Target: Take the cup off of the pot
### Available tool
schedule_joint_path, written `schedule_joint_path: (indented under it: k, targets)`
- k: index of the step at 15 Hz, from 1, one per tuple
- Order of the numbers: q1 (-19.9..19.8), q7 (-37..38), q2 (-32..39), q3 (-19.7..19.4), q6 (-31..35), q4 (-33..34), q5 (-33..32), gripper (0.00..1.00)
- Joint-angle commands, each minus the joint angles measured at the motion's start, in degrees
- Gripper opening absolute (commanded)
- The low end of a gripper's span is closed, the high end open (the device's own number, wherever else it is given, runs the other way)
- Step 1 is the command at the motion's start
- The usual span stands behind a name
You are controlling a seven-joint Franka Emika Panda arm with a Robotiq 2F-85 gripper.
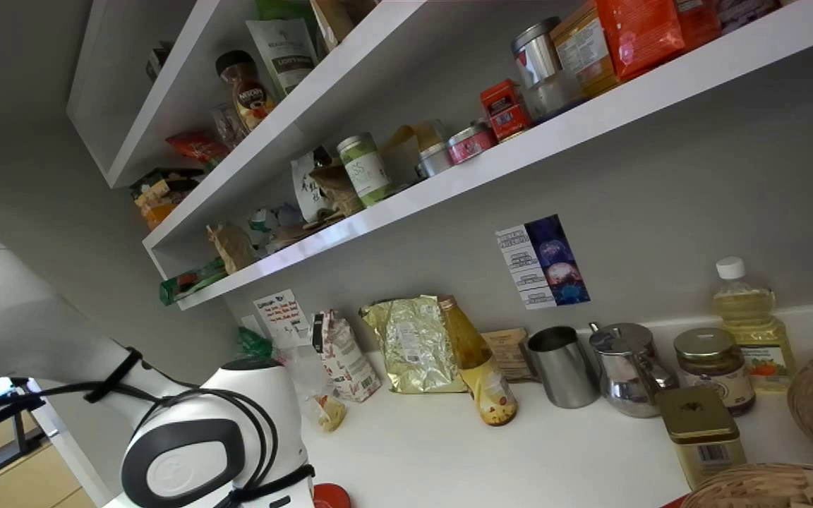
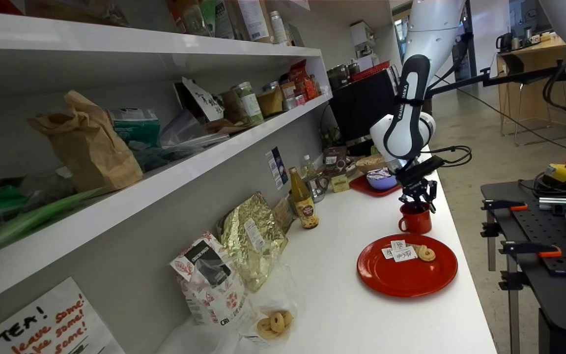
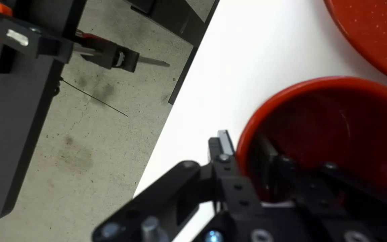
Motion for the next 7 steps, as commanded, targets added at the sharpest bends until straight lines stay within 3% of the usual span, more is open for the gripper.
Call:
schedule_joint_path:
  k: [1, 7]
  targets:
    - [0.8, -0.3, 0.3, -0.6, -0.1, 0.2, 0.5, 0.31]
    - [0.8, -0.3, 0.8, -0.6, 0.1, 0.4, 0.7, 0.32]
